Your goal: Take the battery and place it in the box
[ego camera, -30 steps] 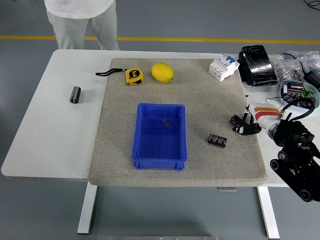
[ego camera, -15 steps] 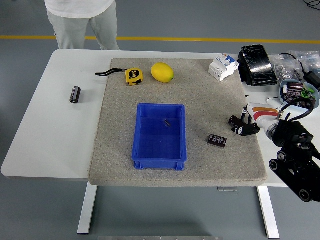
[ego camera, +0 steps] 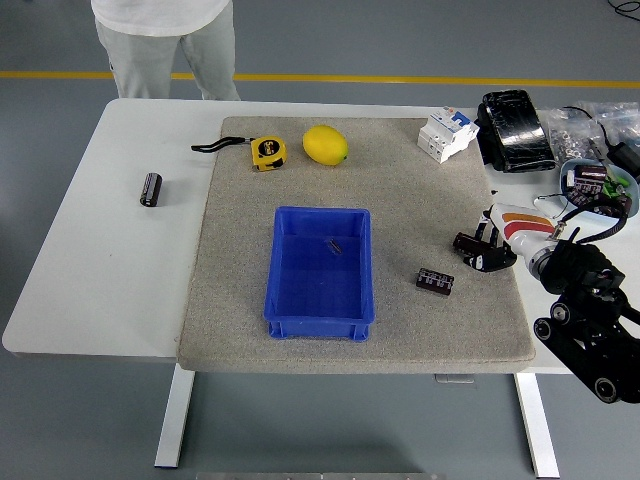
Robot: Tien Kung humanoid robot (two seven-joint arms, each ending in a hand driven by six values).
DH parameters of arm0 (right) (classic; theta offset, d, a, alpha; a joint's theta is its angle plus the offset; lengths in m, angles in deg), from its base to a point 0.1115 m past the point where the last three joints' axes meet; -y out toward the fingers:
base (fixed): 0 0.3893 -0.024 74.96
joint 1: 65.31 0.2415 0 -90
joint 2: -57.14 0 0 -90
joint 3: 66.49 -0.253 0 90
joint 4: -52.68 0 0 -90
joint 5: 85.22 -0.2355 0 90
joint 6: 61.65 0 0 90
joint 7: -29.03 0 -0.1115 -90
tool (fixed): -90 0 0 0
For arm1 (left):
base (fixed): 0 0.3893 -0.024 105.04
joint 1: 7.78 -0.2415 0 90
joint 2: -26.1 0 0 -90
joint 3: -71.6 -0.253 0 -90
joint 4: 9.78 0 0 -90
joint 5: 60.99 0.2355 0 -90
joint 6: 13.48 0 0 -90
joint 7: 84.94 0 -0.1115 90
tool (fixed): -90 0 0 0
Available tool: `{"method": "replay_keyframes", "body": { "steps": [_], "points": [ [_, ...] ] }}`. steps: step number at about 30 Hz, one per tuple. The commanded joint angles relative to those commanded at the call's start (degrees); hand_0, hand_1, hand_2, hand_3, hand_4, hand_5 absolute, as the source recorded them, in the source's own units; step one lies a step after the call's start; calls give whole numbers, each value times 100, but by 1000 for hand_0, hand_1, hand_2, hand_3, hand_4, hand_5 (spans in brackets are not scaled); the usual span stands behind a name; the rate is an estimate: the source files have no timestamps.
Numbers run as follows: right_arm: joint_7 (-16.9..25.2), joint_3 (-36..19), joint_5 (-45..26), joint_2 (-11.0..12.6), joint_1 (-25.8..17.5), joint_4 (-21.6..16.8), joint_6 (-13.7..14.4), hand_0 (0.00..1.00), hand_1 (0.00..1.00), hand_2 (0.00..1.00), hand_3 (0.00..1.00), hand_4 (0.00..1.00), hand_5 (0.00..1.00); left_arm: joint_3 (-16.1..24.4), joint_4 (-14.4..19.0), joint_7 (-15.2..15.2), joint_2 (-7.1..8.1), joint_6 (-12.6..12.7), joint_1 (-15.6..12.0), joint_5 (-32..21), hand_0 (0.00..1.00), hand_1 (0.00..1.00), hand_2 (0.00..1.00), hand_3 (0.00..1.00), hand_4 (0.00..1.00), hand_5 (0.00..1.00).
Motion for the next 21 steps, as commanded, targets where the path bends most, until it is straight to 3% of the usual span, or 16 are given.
{"method": "replay_keyframes", "body": {
  "steps": [21],
  "points": [
    [-12, -283, -561, 32, -94, -26, -83, 335, 274, 341, 439, 903, 2, 77, 9, -38, -2, -47, -23, 141, 602, 569, 613, 689, 738, 706]
  ]
}}
